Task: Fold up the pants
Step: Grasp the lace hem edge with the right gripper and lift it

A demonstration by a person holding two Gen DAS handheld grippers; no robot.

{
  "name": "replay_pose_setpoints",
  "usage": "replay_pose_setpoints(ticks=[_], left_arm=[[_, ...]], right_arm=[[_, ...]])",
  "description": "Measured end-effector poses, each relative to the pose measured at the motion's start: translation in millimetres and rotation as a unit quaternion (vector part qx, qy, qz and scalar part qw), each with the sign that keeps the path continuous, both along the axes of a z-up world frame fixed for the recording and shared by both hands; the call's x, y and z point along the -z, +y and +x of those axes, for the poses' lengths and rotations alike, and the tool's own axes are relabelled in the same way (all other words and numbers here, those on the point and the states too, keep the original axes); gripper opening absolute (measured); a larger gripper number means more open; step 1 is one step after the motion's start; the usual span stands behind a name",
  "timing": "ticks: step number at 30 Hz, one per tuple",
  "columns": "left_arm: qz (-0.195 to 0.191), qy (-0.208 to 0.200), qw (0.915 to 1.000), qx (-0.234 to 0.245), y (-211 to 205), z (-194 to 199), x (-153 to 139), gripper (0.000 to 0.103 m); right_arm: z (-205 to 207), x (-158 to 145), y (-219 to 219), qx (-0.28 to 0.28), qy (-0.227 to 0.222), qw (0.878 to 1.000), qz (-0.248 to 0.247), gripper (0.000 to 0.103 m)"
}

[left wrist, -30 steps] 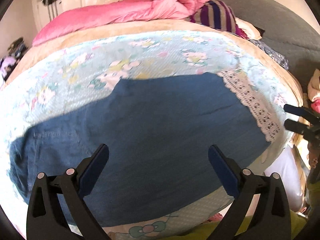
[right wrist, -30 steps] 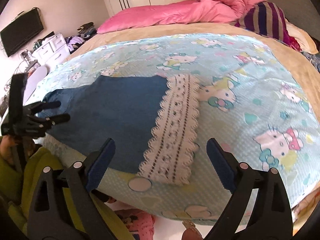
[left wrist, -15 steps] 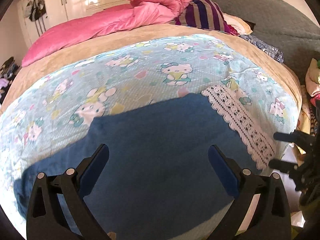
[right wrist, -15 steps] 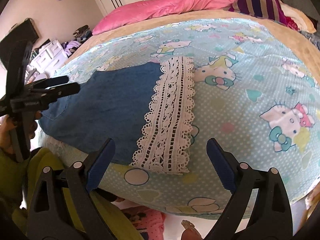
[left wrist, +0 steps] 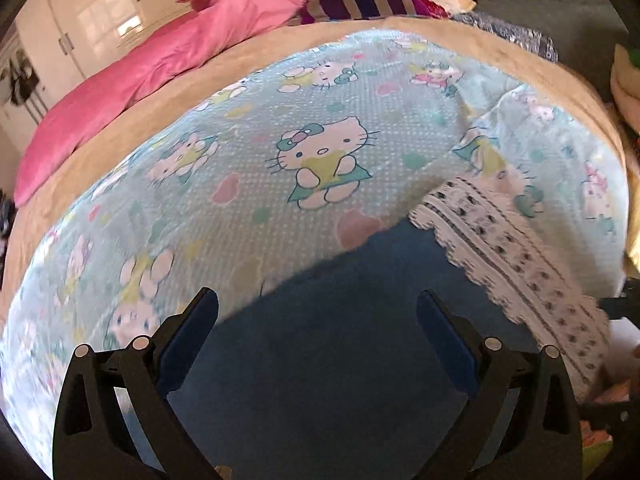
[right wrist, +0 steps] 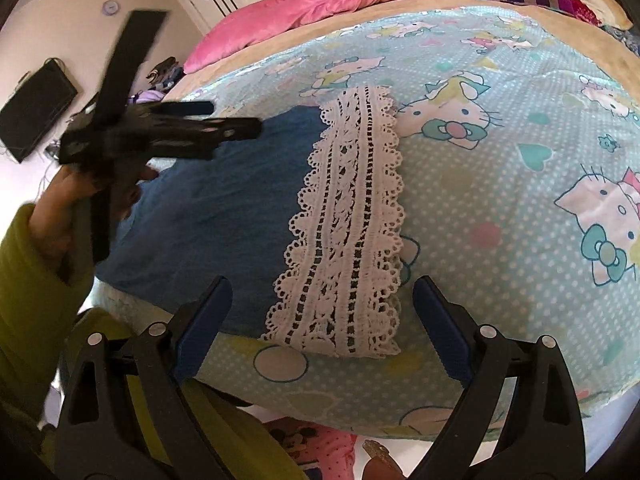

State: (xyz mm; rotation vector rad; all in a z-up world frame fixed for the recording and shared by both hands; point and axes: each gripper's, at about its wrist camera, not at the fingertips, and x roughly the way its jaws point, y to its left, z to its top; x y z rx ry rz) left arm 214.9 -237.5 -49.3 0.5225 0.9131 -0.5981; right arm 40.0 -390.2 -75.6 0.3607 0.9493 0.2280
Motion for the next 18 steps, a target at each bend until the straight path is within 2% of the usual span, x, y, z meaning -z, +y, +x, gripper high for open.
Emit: replay_pose_setpoints(ticks=[3,6,7,8,11,13,18], left_arm=[[-0.012,0.019,0.9996,0.017,-7,12,7,0.098],[-0.023,0.032,0.9986,0.035,-12,20,14,0.095],[-0.027,0.041,0.998,0.04,-13,23,17,0.088],[-0.036,0.056,0.9966,0.049,-15,25,20,0.073],[-0.054,0.083,0.9932,0.06,-19,30,27,0.066],[-0.068,0.093,0.9911,0.066,-19,31,29,0.061],[-0.088,0.101,0.9885,0.071,-18,30,34,0.061]], right_arm=[[3,2,-2,0.0,0.0,1.0,0.005,0.083],[5,2,-2,-0.004,-0.003,1.0,0.012,0.073],[6,2,-2,-0.006,-0.004,1.0,0.015,0.069],[7,2,-3,-0.008,-0.005,1.0,0.019,0.066],[10,3,-4,-0.016,-0.009,0.999,0.044,0.056],[14,6,-3,-0.018,-0.008,0.998,0.057,0.056],[23,10,1,-0.022,-0.013,0.997,0.07,0.056]])
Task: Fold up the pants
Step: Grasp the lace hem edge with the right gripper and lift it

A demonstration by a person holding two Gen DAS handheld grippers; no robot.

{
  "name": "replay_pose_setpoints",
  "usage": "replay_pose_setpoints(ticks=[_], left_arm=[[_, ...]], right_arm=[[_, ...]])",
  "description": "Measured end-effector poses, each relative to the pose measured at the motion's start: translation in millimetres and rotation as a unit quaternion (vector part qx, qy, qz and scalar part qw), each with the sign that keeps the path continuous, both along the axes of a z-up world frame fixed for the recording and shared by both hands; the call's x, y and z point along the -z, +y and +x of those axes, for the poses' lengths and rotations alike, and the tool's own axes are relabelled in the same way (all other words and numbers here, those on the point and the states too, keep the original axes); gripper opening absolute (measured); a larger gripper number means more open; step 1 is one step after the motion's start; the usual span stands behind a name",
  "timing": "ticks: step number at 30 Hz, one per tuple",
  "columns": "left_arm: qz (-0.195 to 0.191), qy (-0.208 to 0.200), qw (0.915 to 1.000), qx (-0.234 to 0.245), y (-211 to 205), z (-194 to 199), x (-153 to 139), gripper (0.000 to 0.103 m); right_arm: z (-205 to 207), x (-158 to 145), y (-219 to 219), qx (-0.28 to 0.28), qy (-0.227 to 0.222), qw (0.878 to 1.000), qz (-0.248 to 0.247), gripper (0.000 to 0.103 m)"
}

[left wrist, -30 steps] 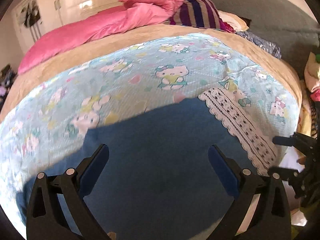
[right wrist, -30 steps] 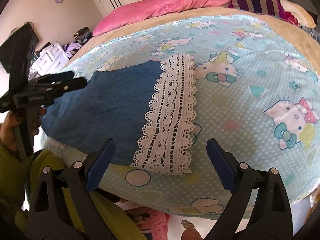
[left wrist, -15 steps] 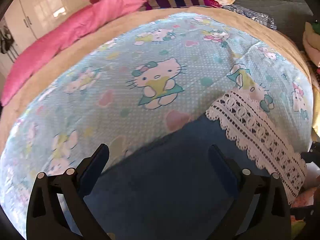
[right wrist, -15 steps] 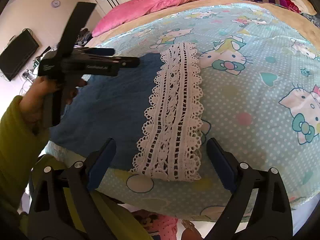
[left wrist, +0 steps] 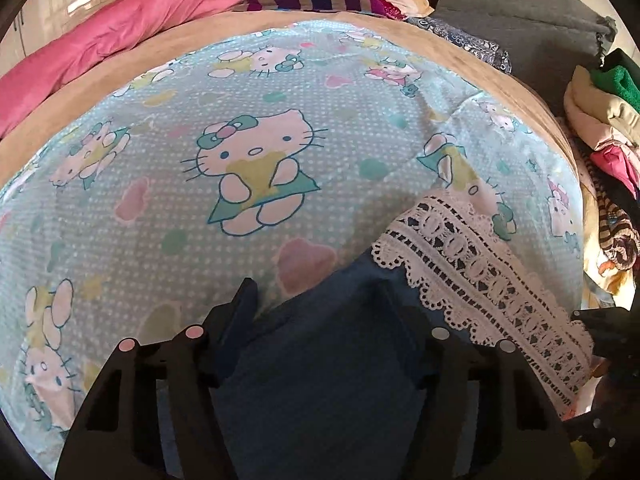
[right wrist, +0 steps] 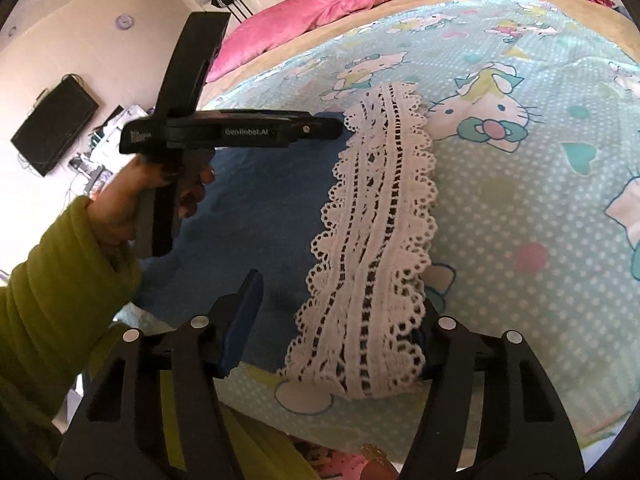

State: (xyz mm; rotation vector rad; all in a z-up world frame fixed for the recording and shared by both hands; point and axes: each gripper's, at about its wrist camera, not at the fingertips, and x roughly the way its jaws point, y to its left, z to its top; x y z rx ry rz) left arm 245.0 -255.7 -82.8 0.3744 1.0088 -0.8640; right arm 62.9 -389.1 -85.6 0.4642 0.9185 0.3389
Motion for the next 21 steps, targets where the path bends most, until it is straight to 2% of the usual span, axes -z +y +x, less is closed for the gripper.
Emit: replay_pose_setpoints(ticks=[3,4,6,7,10,11,16,21], left_arm=[[0.003,0.0,1.0,-0.004,-1,-2,4,0.058],[0.005,0.002,1.0,-0.006,-2,-3,4,0.054],[0.003,0.008,1.0,-0.005,-3,-5,2,0.04],[0.003,0.008,1.0,-0.001,-3,-6,1,0.028],[0.015,-0.008,0.9998,0.005,-6,-13,-1,0.015],[0.012,-0.007,0.9999,0.005,-6,-14,-2,0.006],[-0.041,0.02,0.9989,-0.014,15,-10,-9,0.004],[-0.103,0.04,0.9926,-0.052,51,-3,-27,0.004]], right_arm=[[4,0,2,-0.006,-0.003,1.0,0.005,0.046],[5,-1,2,-0.006,-0.005,1.0,0.004,0.042],[8,-1,2,-0.005,-0.006,1.0,0.003,0.036],[8,-2,2,-0.006,-0.007,1.0,0.003,0.03],[11,-7,8,-0.019,-0.015,1.0,0.01,0.018],[13,-9,11,-0.022,-0.017,1.0,0.006,0.015],[21,-30,31,-0.046,-0.043,0.998,-0.011,0.013],[30,-54,66,-0.087,-0.074,0.993,-0.034,0.013]])
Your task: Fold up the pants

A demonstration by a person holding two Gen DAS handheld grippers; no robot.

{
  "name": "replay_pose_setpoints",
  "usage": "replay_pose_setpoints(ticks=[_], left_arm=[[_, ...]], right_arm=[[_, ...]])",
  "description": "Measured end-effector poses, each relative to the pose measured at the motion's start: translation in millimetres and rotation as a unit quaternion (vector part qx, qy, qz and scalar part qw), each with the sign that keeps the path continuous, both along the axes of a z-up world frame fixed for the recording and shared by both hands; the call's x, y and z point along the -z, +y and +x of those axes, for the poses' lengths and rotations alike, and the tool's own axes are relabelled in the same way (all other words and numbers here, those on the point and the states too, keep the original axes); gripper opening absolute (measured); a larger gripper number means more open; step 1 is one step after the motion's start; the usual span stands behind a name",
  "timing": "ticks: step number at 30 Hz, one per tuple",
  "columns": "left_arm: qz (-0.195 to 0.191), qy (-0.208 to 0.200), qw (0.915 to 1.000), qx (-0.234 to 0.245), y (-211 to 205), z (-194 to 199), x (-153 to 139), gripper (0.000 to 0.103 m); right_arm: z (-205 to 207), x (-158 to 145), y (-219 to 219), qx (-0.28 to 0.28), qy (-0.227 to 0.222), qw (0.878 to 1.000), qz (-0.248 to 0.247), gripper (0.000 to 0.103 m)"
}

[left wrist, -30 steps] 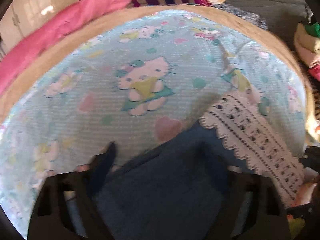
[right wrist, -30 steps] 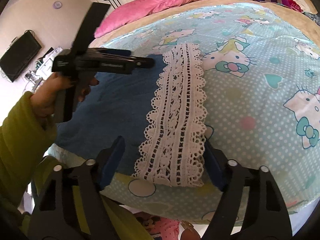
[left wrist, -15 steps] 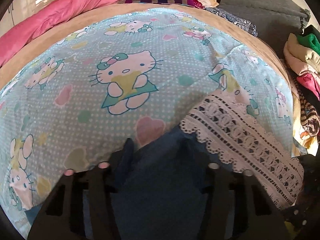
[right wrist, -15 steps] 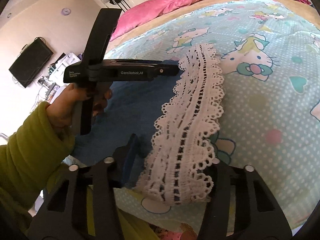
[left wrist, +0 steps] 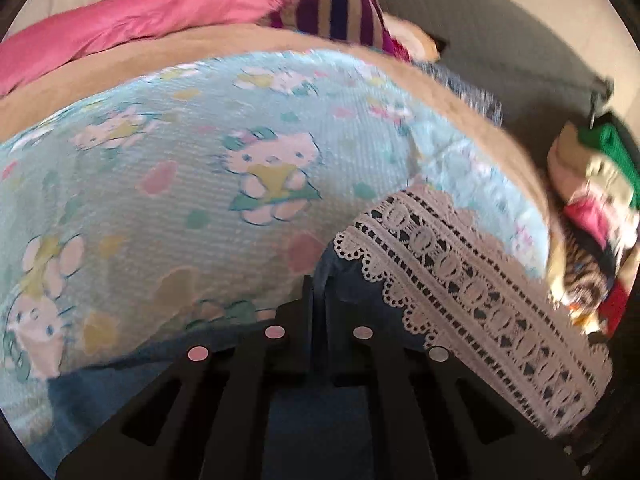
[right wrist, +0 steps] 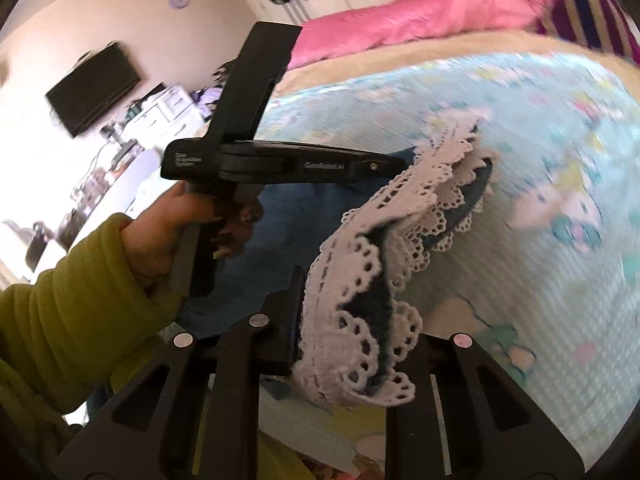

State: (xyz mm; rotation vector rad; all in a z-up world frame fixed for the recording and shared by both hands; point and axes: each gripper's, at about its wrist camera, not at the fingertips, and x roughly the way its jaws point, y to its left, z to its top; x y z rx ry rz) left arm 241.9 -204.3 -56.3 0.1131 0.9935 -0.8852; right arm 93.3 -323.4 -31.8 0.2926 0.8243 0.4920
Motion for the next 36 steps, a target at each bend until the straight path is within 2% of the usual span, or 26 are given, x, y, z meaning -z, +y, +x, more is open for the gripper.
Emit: replay_pose_setpoints(ticks=[5,7,10,12,13,16,17,21,24,25,28,30,32,34,36], left_arm=[[-0.052,0.005,0.9974,-0.049,58,2,-16,0.004],[-0.058,0.009,0.9957,-0.071,78,4,-16,0.004],[-0.061,0.018,0.9907,-0.121,114,10,-9,0.005],[-0.078,0.029,0.9832,-0.163,144,13,-7,0.006],[-0.094,0.035,0.9782,-0.182,160,14,-8,0.007],[-0.144,0.046,0.9562,-0.251,213,12,-8,0.024],[-0.156,0.05,0.9488,-0.27,229,10,-8,0.027],[-0.205,0.063,0.9265,-0.309,273,-4,-3,0.03],[-0.247,0.086,0.9098,-0.323,293,-16,1,0.044],[-0.25,0.089,0.9079,-0.325,296,-18,3,0.049],[-0.238,0.099,0.9102,-0.324,294,-21,9,0.05],[-0.241,0.109,0.9126,-0.312,291,-24,11,0.058],[-0.238,0.12,0.9154,-0.301,286,-27,13,0.066],[-0.232,0.129,0.9165,-0.299,284,-29,17,0.069],[-0.223,0.139,0.9147,-0.307,284,-31,20,0.069]], right_arm=[[13,-15,40,-0.048,-0.024,0.998,-0.019,0.013],[21,-17,58,-0.071,-0.028,0.997,-0.026,0.013],[35,-11,97,-0.116,-0.024,0.992,-0.053,0.013],[38,-6,123,-0.139,-0.025,0.986,-0.089,0.013],[41,-3,135,-0.15,-0.026,0.982,-0.11,0.013],[40,2,165,-0.177,-0.027,0.973,-0.148,0.013],[38,2,172,-0.185,-0.029,0.97,-0.154,0.013],[27,4,201,-0.222,-0.047,0.954,-0.197,0.013],[15,5,215,-0.249,-0.053,0.946,-0.199,0.013],[11,4,219,-0.259,-0.055,0.944,-0.197,0.016],[-3,3,232,-0.297,-0.058,0.934,-0.191,0.031],[-10,-7,223,-0.31,-0.059,0.934,-0.165,0.031],[-4,-22,204,-0.29,-0.066,0.943,-0.147,0.033],[7,-38,176,-0.252,-0.073,0.956,-0.129,0.036],[18,-48,147,-0.204,-0.081,0.967,-0.132,0.039]])
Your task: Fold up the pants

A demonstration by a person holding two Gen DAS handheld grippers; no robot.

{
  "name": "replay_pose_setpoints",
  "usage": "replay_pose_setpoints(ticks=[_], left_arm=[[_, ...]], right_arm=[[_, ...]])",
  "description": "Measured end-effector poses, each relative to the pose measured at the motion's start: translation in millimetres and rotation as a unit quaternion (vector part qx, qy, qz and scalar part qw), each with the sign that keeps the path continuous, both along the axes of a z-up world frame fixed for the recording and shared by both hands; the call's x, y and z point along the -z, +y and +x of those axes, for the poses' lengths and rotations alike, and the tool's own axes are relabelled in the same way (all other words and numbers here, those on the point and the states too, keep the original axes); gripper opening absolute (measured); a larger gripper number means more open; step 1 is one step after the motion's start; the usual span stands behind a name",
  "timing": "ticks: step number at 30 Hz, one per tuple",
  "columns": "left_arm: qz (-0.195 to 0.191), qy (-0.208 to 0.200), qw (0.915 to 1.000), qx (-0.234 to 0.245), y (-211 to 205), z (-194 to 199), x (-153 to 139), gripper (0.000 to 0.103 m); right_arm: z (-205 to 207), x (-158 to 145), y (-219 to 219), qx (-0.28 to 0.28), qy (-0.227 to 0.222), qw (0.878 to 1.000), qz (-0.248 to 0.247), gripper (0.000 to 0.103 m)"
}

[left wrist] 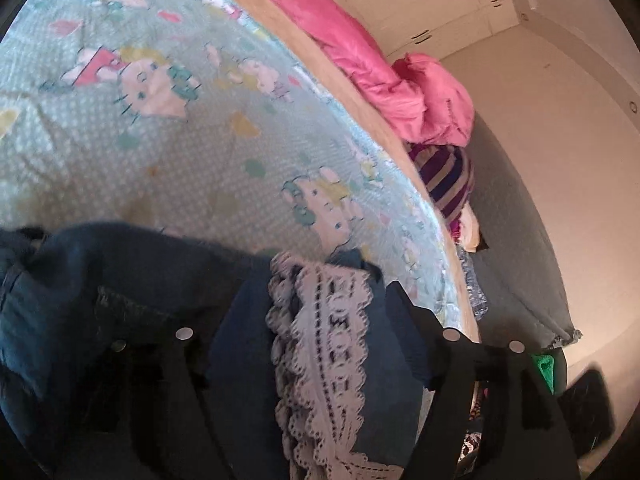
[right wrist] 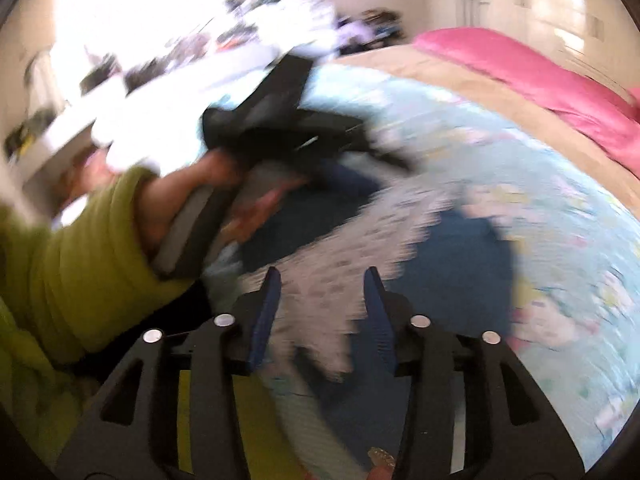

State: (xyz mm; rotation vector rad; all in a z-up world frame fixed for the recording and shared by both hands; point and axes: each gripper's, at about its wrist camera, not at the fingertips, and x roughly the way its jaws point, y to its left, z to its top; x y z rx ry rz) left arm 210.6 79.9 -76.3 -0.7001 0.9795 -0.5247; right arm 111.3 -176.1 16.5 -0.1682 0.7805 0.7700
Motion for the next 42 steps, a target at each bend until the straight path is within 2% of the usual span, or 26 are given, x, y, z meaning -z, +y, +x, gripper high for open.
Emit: replay_pose_setpoints(ticks=[4,7,9,12,16,17,19,20,22,26,30,33,36,38,40,42], left_arm=[[0.015,0.014,0.9998,-0.001,-2,-8,4,0.069],[0.041,0.02,0.9989,0.006,-12,-10,6,0.071],[0.051,0.026,0.9983,0.004,-15,-8,8,0.073],[0.064,0.037,0.9973,0.006,-25,-1,9,0.085],[0.09,0.037,0.9953,0.003,-38,3,10,0.084],[0.091,0.036,0.9952,0.005,-40,2,9,0.067],[0.071,0.043,0.9965,0.013,-42,0,11,0.032],[0.063,0.044,0.997,0.012,-42,-2,12,0.022],[0.054,0.033,0.9979,0.01,-42,-10,5,0.018],[0.074,-0.024,0.9967,0.024,-56,-36,-26,0.016],[0.097,-0.08,0.9901,0.062,-81,-65,-54,0.016],[0.113,-0.1,0.984,0.095,-100,-80,-61,0.016],[0.129,-0.112,0.9776,0.123,-117,-92,-63,0.016],[0.137,-0.116,0.974,0.138,-127,-97,-63,0.016],[0.142,-0.118,0.9715,0.148,-134,-100,-63,0.016],[0.151,-0.122,0.9692,0.15,-136,-102,-63,0.016]], right_arm=[[35,4,-38,0.074,0.005,0.997,-0.019,0.04],[66,17,-52,0.112,0.019,0.993,-0.032,0.04],[84,28,-59,0.13,0.036,0.99,-0.033,0.04],[111,38,-62,0.145,0.071,0.987,-0.016,0.04],[135,52,-65,0.156,0.109,0.982,0.008,0.04],[137,54,-66,0.157,0.112,0.981,0.013,0.04],[136,54,-67,0.151,0.112,0.982,0.016,0.04],[134,54,-67,0.146,0.11,0.983,0.016,0.04],[130,50,-66,0.123,0.099,0.987,0.013,0.04],[136,37,-67,0.096,0.092,0.991,0.005,0.04],[155,33,-59,0.065,0.122,0.99,-0.032,0.04],[170,41,-43,0.038,0.152,0.986,-0.066,0.041],[184,51,-23,0.021,0.187,0.978,-0.093,0.047],[190,57,-12,0.014,0.205,0.973,-0.108,0.058],[194,62,-1,0.012,0.208,0.968,-0.14,0.062],[196,72,8,0.004,0.214,0.96,-0.179,0.062]])
